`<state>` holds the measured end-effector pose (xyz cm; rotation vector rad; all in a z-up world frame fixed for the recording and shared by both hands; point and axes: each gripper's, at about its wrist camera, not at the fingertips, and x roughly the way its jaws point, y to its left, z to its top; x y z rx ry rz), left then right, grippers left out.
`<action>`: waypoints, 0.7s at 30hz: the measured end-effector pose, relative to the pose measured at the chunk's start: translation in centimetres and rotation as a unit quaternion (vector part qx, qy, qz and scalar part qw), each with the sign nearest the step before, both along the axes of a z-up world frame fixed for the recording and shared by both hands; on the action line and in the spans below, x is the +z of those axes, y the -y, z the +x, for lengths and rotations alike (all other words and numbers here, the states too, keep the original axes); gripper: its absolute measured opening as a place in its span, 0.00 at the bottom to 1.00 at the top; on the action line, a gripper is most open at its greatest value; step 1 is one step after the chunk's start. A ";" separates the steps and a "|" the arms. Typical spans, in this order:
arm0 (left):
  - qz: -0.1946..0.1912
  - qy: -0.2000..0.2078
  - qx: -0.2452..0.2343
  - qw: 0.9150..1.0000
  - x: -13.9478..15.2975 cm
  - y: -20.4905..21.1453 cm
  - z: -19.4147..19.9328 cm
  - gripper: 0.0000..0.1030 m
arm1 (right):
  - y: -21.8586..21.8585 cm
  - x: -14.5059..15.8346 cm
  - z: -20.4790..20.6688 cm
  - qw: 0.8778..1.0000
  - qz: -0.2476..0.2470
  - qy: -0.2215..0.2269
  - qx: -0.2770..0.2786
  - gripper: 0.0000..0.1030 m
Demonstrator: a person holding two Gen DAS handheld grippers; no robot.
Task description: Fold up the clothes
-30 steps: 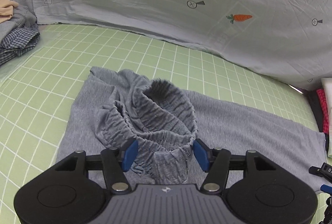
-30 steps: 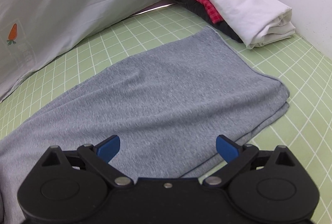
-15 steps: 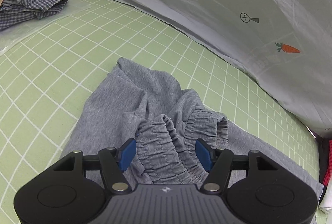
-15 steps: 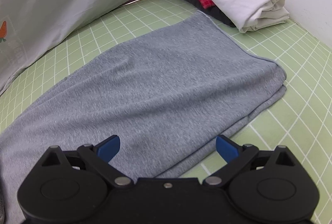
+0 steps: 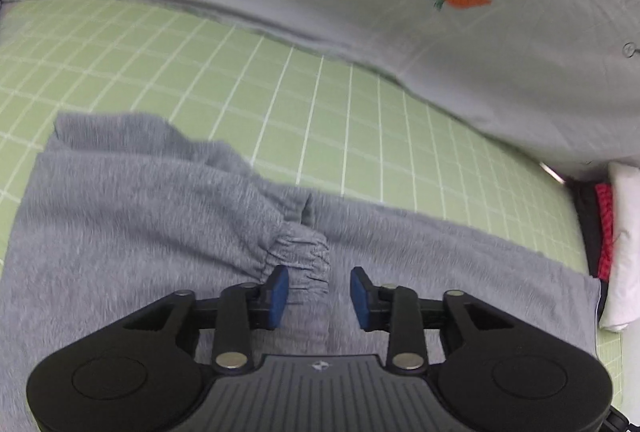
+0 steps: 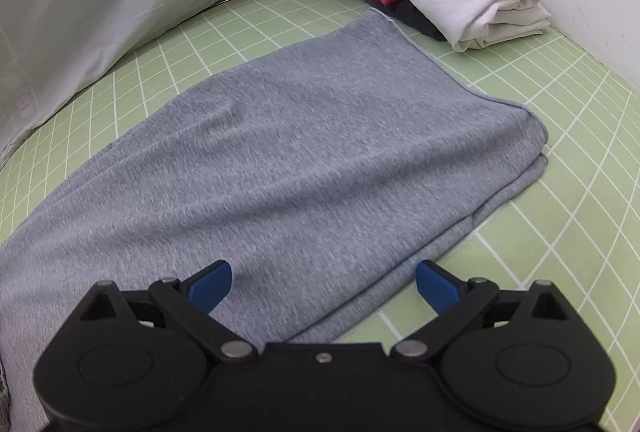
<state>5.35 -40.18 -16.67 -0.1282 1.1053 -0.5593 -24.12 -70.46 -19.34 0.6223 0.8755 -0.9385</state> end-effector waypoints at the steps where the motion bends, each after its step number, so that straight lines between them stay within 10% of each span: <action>1: 0.004 -0.002 -0.004 1.000 -0.1 0.2 -0.2 0.49 | 0.1 0.2 -0.1 1.000 -0.006 0.000 0.002 0.97; 4: 0.003 0.020 -0.018 1.000 1.6 -0.2 -1.1 0.88 | 0.4 0.7 -0.5 1.000 -0.024 0.001 0.007 0.97; 21: 0.103 0.086 0.022 0.991 4.7 -2.5 -2.5 0.90 | 11.4 -0.7 -2.5 0.996 -0.090 -0.011 -0.011 0.98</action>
